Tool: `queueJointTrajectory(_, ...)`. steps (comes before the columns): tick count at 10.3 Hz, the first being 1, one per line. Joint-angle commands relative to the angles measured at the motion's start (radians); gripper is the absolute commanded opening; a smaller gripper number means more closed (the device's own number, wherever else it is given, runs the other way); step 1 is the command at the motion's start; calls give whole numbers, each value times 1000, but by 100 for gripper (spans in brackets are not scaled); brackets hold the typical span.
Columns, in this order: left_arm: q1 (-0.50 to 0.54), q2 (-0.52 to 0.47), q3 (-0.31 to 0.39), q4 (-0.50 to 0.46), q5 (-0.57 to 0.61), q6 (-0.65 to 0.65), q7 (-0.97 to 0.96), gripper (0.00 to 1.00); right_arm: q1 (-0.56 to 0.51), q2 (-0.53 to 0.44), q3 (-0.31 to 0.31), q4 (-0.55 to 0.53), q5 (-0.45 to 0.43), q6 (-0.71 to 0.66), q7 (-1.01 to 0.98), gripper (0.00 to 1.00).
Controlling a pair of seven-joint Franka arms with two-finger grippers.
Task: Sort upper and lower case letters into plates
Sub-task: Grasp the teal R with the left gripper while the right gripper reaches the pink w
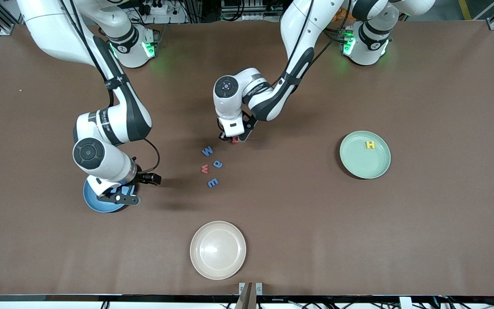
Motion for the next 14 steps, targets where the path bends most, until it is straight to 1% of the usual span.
queueJointTrajectory(1,17,-12,-6,5,13,-23,22,23,30,2,3,4,-5,-12,48,100)
queueJointTrajectory(3,40,-16,-17,16,12,-75,47,23,74,16,3,6,-5,0,114,100)
queueJointTrajectory(4,47,-18,-17,34,-11,-112,74,23,85,18,3,6,-5,3,115,100)
queueJointTrajectory(6,73,-38,-16,44,-60,-132,140,23,105,27,3,6,-11,15,99,100)
queueJointTrajectory(8,101,-56,-17,42,-73,-167,197,23,165,34,3,4,-11,55,93,100)
queueJointTrajectory(9,132,-73,-17,38,-112,-185,255,23,205,44,3,4,-14,91,64,100)
queueJointTrajectory(10,168,-85,-35,36,-149,-219,351,23,231,48,3,1,-13,122,-13,100)
queueJointTrajectory(12,228,-119,-40,22,-152,-334,499,23,268,51,3,-12,-14,132,-152,100)
queueJointTrajectory(13,253,-145,-39,-11,-149,-384,589,23,279,50,5,-43,-13,185,-198,100)
queueJointTrajectory(14,285,-185,-37,-80,-145,-399,702,23,289,45,11,-93,-13,251,-210,100)
